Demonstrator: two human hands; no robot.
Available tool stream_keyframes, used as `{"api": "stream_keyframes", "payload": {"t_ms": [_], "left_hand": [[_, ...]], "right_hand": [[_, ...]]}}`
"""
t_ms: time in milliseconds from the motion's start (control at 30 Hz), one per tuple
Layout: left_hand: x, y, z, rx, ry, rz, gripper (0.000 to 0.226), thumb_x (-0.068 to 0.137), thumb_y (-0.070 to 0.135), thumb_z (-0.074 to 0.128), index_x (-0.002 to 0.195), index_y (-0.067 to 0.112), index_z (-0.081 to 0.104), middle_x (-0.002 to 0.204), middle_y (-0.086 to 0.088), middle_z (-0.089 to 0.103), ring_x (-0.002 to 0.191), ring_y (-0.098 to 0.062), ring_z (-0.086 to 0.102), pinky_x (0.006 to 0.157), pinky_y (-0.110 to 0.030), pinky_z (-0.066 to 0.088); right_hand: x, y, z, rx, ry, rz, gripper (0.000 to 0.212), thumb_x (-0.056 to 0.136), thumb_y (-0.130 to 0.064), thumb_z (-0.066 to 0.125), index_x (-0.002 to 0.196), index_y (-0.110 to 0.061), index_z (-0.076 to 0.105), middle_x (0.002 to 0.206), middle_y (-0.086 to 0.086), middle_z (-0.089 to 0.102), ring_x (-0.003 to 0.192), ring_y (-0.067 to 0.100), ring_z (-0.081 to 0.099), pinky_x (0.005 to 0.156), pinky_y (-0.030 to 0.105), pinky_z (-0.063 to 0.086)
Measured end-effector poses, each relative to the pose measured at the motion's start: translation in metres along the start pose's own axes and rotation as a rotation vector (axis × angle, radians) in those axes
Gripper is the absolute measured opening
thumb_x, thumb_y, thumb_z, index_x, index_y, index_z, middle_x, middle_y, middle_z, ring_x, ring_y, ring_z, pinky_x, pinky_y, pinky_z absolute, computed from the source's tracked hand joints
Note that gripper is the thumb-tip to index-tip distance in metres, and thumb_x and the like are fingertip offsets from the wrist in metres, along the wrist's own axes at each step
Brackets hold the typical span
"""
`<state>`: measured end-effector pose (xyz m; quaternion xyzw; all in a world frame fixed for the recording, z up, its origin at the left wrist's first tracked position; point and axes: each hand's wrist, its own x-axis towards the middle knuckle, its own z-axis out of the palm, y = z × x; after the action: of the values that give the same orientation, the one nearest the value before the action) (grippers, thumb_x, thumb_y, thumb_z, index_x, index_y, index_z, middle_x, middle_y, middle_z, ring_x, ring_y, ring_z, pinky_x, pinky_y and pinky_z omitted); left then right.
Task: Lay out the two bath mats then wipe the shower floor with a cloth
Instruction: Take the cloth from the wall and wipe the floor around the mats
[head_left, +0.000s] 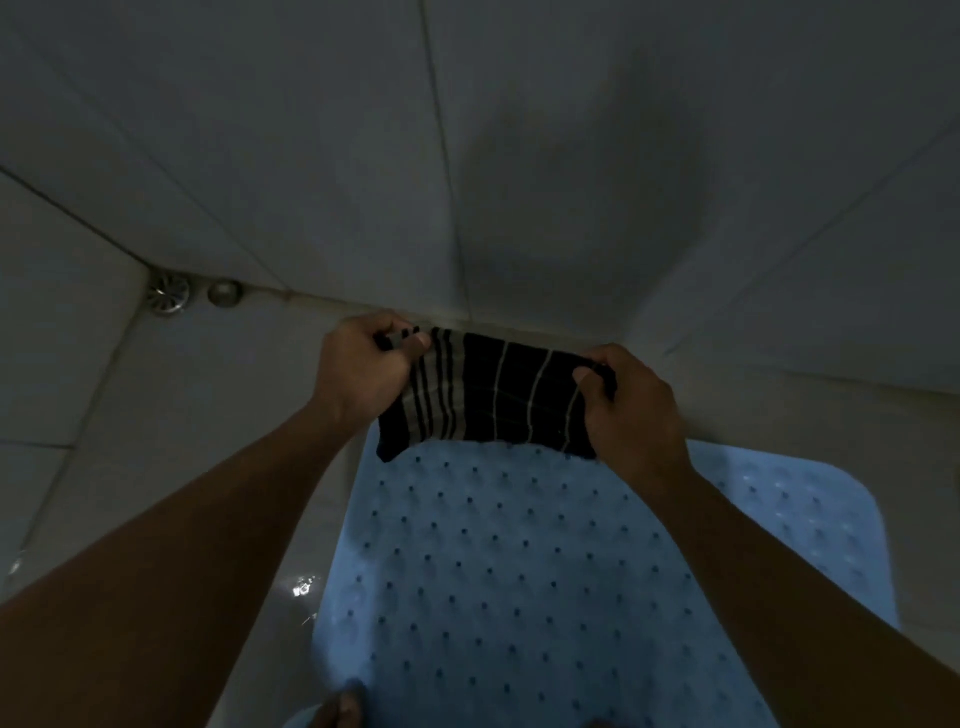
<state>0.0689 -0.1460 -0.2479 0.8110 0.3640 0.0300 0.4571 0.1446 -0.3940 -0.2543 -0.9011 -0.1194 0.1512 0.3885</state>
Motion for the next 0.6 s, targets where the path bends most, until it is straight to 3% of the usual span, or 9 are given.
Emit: {"api": "stream_keyframes", "payload": {"t_ms": [100, 167, 233, 300, 367, 467, 533, 600], "left_hand": [[0.027, -0.046, 0.019, 0.065, -0.033, -0.057, 0.012, 0.084, 0.032, 0.078, 0.080, 0.021, 0.076, 0.083, 0.006, 0.075, 0.077, -0.007, 0.069, 0.068, -0.018, 0.051], [0.045, -0.069, 0.032, 0.097, -0.022, -0.062, 0.013, 0.082, 0.035, 0.079, 0.079, 0.023, 0.074, 0.083, 0.008, 0.074, 0.079, -0.008, 0.069, 0.072, -0.021, 0.052], [0.062, -0.085, 0.046, 0.116, 0.020, -0.041, 0.014, 0.081, 0.037, 0.080, 0.077, 0.027, 0.071, 0.081, 0.013, 0.072, 0.080, -0.007, 0.068, 0.074, -0.022, 0.052], [0.077, -0.093, 0.060, 0.145, 0.077, -0.008, 0.017, 0.080, 0.039, 0.080, 0.077, 0.031, 0.066, 0.083, 0.015, 0.069, 0.081, -0.007, 0.066, 0.068, -0.021, 0.048], [0.086, -0.098, 0.070, 0.227, 0.193, 0.081, 0.021, 0.081, 0.039, 0.079, 0.084, 0.029, 0.061, 0.088, 0.010, 0.066, 0.085, -0.012, 0.061, 0.064, -0.023, 0.042], [0.084, -0.105, 0.086, 0.375, 0.427, 0.259, 0.027, 0.088, 0.037, 0.072, 0.098, 0.017, 0.056, 0.097, -0.007, 0.060, 0.096, -0.028, 0.052, 0.077, -0.038, 0.044], [0.068, -0.113, 0.103, 0.436, 0.391, 0.339, 0.024, 0.093, 0.037, 0.065, 0.096, 0.015, 0.058, 0.095, -0.010, 0.060, 0.092, -0.031, 0.054, 0.079, -0.042, 0.047], [0.049, -0.126, 0.120, 0.525, 0.223, 0.429, 0.031, 0.096, 0.040, 0.058, 0.107, 0.013, 0.066, 0.106, -0.011, 0.062, 0.098, -0.030, 0.058, 0.084, -0.043, 0.048]], "right_hand": [[0.019, 0.029, 0.039, 0.014, -0.056, 0.010, 0.008, 0.102, -0.020, 0.053, 0.096, -0.023, 0.056, 0.076, -0.024, 0.053, 0.066, -0.010, 0.052, 0.056, 0.003, 0.039], [0.036, 0.045, 0.061, 0.012, -0.030, -0.005, 0.009, 0.101, -0.018, 0.055, 0.093, -0.022, 0.057, 0.075, -0.025, 0.053, 0.069, -0.009, 0.055, 0.058, 0.003, 0.038], [0.052, 0.058, 0.083, 0.004, 0.033, -0.026, 0.011, 0.100, -0.019, 0.058, 0.090, -0.022, 0.058, 0.074, -0.020, 0.056, 0.069, -0.001, 0.056, 0.061, 0.009, 0.040], [0.068, 0.069, 0.101, -0.009, 0.123, -0.022, 0.008, 0.099, -0.023, 0.060, 0.091, -0.021, 0.061, 0.080, -0.009, 0.063, 0.076, 0.010, 0.061, 0.070, 0.025, 0.049], [0.080, 0.074, 0.111, -0.029, 0.231, -0.011, 0.012, 0.098, -0.026, 0.061, 0.103, -0.015, 0.065, 0.098, 0.002, 0.067, 0.090, 0.020, 0.063, 0.077, 0.030, 0.048], [0.088, 0.074, 0.120, -0.077, 0.395, -0.047, 0.031, 0.097, -0.030, 0.063, 0.119, -0.009, 0.058, 0.119, 0.013, 0.058, 0.103, 0.029, 0.058, 0.082, 0.032, 0.046], [0.081, 0.070, 0.132, -0.198, 0.456, -0.169, 0.029, 0.095, -0.027, 0.065, 0.113, -0.005, 0.058, 0.112, 0.017, 0.057, 0.099, 0.035, 0.056, 0.081, 0.041, 0.051], [0.071, 0.073, 0.151, -0.320, 0.351, -0.269, 0.018, 0.093, -0.018, 0.064, 0.106, -0.006, 0.062, 0.108, 0.016, 0.061, 0.098, 0.035, 0.058, 0.083, 0.046, 0.052]]}}
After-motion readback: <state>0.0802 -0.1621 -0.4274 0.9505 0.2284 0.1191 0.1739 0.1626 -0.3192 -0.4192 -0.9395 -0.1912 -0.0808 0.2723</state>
